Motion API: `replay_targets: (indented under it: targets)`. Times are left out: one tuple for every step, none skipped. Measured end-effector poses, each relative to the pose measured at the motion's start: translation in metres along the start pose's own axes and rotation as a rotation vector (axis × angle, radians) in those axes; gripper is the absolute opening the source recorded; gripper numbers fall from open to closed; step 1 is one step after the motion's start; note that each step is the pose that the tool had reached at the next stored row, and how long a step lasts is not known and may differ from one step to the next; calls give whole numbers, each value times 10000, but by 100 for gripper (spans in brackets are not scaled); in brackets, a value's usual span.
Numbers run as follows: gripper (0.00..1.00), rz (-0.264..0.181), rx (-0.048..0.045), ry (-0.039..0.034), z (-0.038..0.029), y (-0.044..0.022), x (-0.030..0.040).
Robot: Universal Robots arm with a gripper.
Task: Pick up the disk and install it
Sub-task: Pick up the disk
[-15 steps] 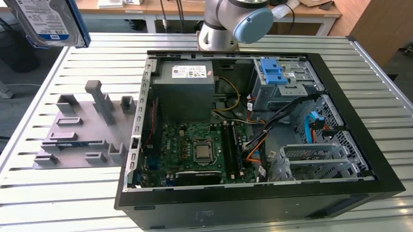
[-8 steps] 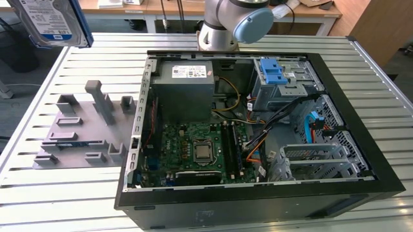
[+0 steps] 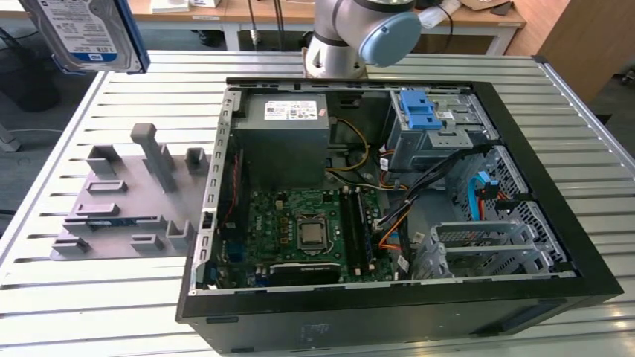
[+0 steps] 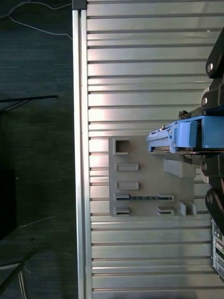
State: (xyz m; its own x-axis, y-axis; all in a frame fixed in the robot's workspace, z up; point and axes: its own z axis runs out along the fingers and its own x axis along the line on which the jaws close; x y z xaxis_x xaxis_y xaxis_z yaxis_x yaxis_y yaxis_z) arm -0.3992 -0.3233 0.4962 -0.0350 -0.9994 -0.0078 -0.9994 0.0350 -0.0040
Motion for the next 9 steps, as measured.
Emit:
replay_targets:
  targets:
    - [36,0,0,0,0,-12,-1]
    - [36,0,0,0,0,-25,-1]
    - [36,0,0,0,0,-37,-1]
    - [36,0,0,0,0,-48,-2]
    - [36,0,0,0,0,-60,-2]
    - [36,0,1,0,1,-70,-2]
    - [36,0,0,1,0,-79,-3]
    - [36,1,-1,0,0,-86,-3]
    - [36,0,0,0,0,-92,-3]
